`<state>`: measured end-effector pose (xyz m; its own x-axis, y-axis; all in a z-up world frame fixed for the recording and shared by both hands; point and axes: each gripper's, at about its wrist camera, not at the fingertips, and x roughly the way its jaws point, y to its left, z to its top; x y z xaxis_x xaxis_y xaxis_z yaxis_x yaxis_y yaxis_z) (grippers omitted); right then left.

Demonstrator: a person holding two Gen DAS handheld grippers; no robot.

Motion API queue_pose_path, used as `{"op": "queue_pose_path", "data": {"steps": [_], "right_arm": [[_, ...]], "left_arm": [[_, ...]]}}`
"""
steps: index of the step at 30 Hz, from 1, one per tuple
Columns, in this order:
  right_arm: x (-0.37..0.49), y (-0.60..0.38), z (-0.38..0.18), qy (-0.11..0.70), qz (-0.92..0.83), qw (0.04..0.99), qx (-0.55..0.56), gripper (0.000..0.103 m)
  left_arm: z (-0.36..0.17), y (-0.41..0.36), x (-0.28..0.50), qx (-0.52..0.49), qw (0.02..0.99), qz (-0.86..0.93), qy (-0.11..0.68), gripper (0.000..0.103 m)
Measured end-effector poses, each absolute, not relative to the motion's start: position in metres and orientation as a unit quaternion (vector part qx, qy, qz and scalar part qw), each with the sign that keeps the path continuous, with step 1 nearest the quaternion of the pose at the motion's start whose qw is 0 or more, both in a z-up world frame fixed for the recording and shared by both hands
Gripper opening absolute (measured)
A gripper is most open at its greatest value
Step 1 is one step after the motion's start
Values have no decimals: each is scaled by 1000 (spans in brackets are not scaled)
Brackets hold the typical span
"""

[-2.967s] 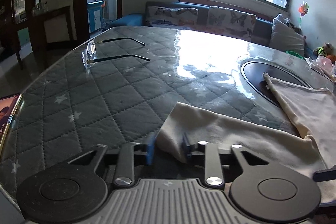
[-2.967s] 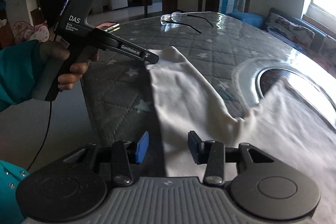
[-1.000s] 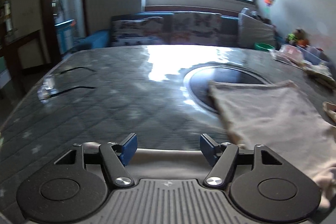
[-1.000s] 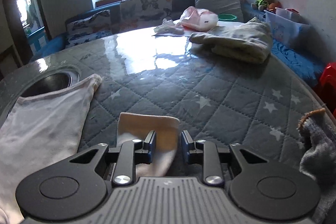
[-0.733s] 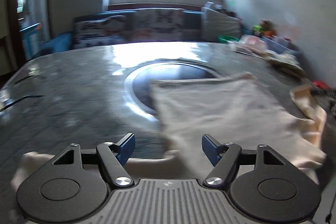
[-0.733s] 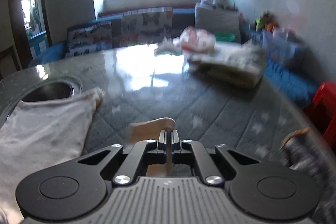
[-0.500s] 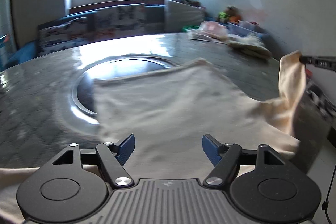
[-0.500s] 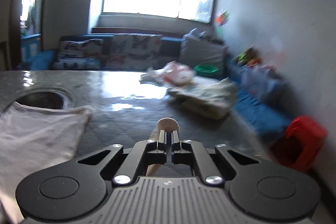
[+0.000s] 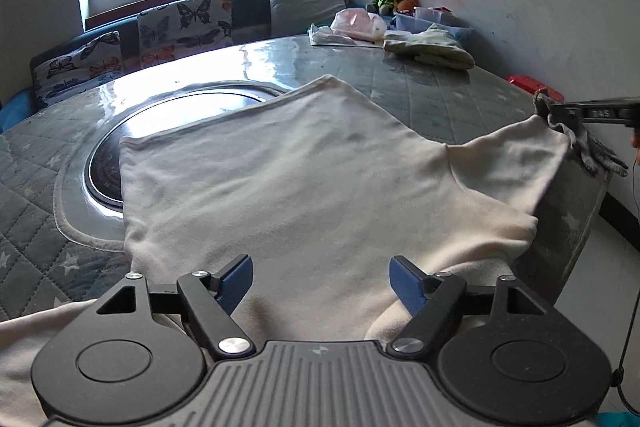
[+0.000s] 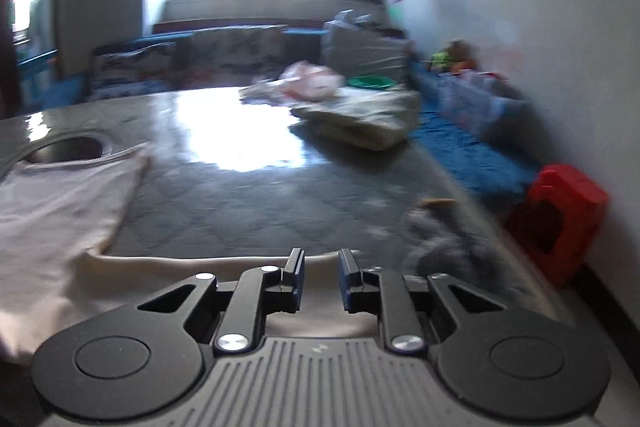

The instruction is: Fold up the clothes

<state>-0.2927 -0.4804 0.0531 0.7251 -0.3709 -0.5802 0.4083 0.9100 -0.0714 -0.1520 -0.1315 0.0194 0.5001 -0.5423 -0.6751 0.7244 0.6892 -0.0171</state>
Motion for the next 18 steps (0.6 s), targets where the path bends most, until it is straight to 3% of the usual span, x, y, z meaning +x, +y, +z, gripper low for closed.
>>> {"op": "queue_pose_path", "data": {"steps": [8,18], "right_arm": [[-256,-488,24,351,-186,917,45,26],[-225,-506,18,343,-189,920,27,38]], "left_arm": [[16,-132,-154,146,850,-374,340,80],[13,-133,-154,152,850,-377,336,85]]}}
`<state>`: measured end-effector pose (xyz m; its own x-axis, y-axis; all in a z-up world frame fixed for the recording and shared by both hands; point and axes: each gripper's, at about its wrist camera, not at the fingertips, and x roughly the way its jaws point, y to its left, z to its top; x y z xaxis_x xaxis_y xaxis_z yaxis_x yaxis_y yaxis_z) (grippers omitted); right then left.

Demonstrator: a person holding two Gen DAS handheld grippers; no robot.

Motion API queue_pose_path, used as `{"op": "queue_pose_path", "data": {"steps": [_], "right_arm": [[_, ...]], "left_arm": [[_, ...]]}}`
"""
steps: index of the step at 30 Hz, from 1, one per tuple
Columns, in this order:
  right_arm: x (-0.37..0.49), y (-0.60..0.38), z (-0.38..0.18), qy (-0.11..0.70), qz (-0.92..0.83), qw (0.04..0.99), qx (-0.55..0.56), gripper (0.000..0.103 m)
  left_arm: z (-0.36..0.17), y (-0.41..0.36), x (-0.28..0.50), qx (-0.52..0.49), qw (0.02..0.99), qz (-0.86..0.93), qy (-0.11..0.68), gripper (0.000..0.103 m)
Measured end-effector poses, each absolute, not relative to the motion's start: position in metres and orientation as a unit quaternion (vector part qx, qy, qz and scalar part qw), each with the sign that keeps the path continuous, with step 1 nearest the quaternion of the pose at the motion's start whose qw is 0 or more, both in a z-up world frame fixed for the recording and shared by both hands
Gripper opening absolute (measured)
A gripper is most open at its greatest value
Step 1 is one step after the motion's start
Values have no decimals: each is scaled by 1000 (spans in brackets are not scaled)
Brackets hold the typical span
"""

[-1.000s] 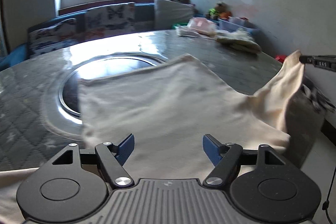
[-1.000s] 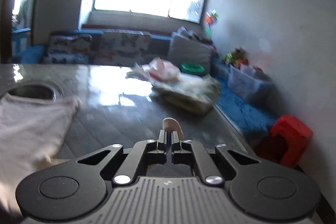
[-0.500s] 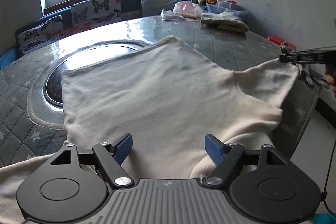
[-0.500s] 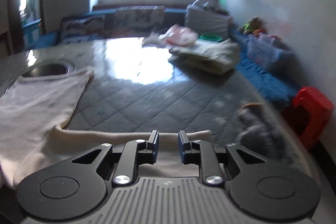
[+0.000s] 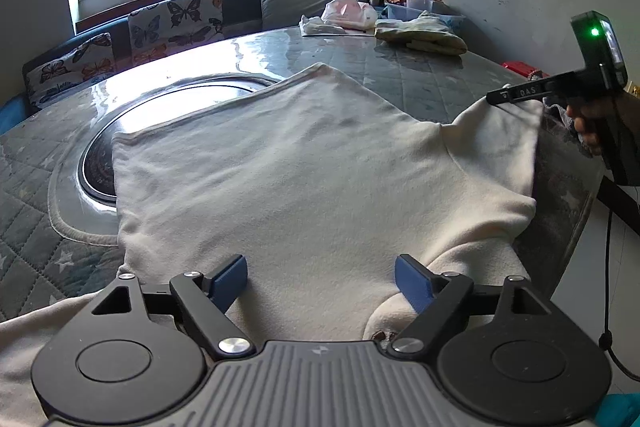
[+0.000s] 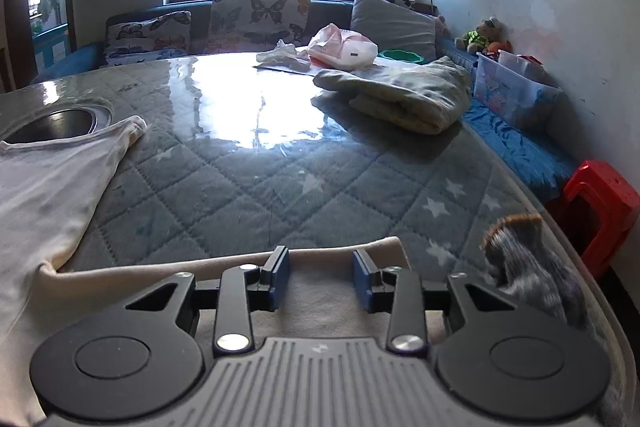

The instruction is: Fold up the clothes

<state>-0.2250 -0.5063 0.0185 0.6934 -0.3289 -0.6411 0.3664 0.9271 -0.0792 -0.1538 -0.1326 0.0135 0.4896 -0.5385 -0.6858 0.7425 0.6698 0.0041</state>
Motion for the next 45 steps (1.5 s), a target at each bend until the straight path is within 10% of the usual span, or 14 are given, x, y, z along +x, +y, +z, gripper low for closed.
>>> {"op": "queue_pose_path", "data": {"steps": [14,45], "right_arm": [[-271,-454,34,352,-70,933,-5,58],[-254,-330,48,330,118,931,-102,65]], "left_arm": [[16,-127,-155,150,849,-379,335,87],[32,-96,-177,165,866,-361,304,90]]}}
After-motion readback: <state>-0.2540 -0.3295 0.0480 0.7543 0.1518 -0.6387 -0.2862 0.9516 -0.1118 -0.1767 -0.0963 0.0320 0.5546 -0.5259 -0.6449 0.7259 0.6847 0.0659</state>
